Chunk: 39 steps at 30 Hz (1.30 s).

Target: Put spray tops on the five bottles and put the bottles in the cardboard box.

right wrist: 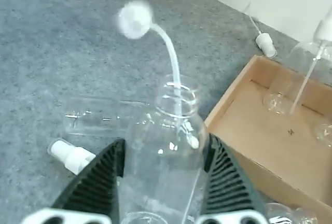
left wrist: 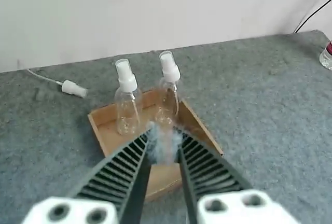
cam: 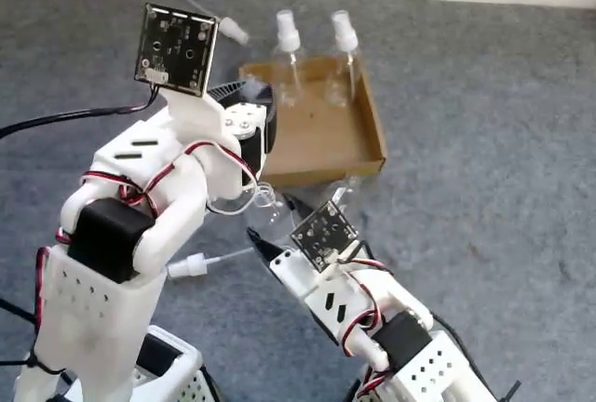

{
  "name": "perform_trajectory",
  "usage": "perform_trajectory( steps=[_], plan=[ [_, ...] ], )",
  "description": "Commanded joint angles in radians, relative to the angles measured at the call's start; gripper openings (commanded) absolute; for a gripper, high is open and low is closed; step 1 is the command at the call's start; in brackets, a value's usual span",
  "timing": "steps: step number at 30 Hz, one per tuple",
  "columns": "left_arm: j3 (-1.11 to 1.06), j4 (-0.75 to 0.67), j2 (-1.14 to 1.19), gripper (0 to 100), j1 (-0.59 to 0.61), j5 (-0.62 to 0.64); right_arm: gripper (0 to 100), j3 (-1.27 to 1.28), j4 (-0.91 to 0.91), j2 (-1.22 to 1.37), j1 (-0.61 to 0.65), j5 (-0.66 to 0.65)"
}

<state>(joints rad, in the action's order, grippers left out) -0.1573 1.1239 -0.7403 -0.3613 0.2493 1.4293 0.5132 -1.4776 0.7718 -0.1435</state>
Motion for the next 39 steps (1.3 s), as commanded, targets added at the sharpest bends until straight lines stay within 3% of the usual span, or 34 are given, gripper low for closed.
perform_trajectory(
  steps=[1,6,14,18,22,26,33,35,39],
  plan=[
    [0.05,-0.011,-0.013,0,0.005,0.006,0.3,-0.016,-0.024,-0.022,-0.007,0.009],
    [0.047,-0.011,-0.013,1,0.176,0.0,0.3,-0.013,-0.024,-0.022,-0.007,0.009],
    [-0.053,0.003,-0.001,5,0.611,-0.035,0.3,-0.012,-0.024,-0.022,-0.002,0.009],
    [-0.254,-0.133,0.061,8,0.765,-0.089,0.3,-0.015,0.019,-0.022,0.001,0.009],
    [-0.392,-0.218,0.159,9,0.808,-0.149,0.3,-0.062,0.07,-0.022,0.038,0.009],
    [-0.406,-0.25,0.262,9,0.774,-0.155,0.3,-0.085,0.087,-0.018,0.117,0.009],
    [-0.375,-0.479,0.536,9,0.785,-0.155,0.3,-0.18,0.194,-0.021,0.162,0.011],
    [-0.315,-0.442,0.602,9,0.785,-0.153,0.3,-0.186,0.194,-0.021,0.162,0.011],
    [-0.105,-0.149,0.638,16,0.788,-0.043,0.3,-0.186,0.193,-0.022,0.162,0.011]
  ],
)
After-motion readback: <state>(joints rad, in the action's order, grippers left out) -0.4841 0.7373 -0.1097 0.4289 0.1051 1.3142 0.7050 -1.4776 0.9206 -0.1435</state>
